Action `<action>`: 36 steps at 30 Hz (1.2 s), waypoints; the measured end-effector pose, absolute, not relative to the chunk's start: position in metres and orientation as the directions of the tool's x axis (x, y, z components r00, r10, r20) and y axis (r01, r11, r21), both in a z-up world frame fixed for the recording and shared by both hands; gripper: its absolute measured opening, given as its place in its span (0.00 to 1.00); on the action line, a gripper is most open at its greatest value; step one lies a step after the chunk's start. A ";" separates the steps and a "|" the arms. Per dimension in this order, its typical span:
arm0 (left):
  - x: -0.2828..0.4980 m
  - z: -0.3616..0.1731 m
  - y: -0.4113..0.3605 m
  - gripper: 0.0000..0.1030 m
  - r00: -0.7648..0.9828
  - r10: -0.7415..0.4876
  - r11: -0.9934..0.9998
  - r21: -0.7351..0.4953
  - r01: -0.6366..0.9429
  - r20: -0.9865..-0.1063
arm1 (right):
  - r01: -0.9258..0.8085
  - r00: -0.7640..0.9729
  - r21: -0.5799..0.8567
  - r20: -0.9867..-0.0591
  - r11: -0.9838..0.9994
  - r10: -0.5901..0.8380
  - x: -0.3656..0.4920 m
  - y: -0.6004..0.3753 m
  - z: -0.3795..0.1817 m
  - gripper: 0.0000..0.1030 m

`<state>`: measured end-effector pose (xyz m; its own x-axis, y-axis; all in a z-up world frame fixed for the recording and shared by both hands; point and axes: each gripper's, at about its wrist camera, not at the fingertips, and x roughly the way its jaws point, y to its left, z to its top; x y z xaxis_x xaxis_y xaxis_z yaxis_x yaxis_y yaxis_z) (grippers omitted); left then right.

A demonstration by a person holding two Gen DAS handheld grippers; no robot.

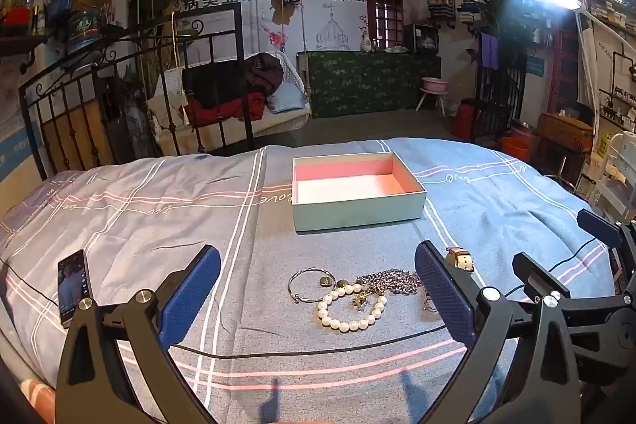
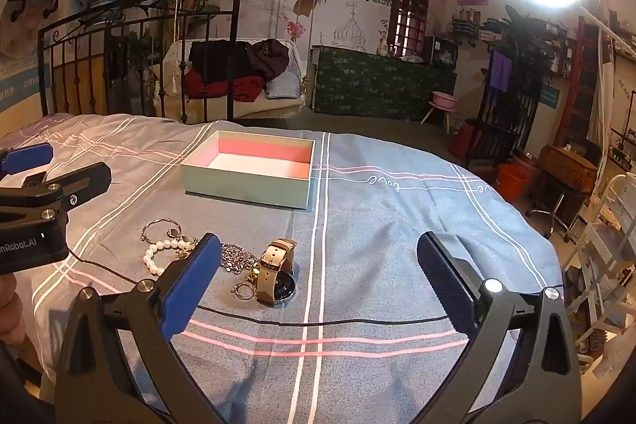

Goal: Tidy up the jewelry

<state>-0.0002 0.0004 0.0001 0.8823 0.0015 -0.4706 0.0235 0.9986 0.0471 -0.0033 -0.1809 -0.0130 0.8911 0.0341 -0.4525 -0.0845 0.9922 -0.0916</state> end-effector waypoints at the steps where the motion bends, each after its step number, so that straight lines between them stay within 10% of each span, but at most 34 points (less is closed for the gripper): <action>1: -0.001 0.000 -0.001 0.94 0.885 0.012 0.997 0.071 0.023 -0.465 | -0.085 0.890 -0.095 -0.455 0.992 0.033 -0.003 -0.181 -0.013 0.95; 36: 0.009 -0.005 0.000 0.94 0.873 -0.014 0.998 0.045 0.041 -0.487 | -0.081 0.883 -0.079 -0.467 0.994 0.035 0.009 -0.186 -0.016 0.95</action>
<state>0.0094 0.0002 -0.0046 0.8730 -0.0144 -0.4875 0.0414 0.9981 0.0445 0.0090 -0.1865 -0.0164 0.8834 0.0348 -0.4673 -0.0810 0.9936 -0.0791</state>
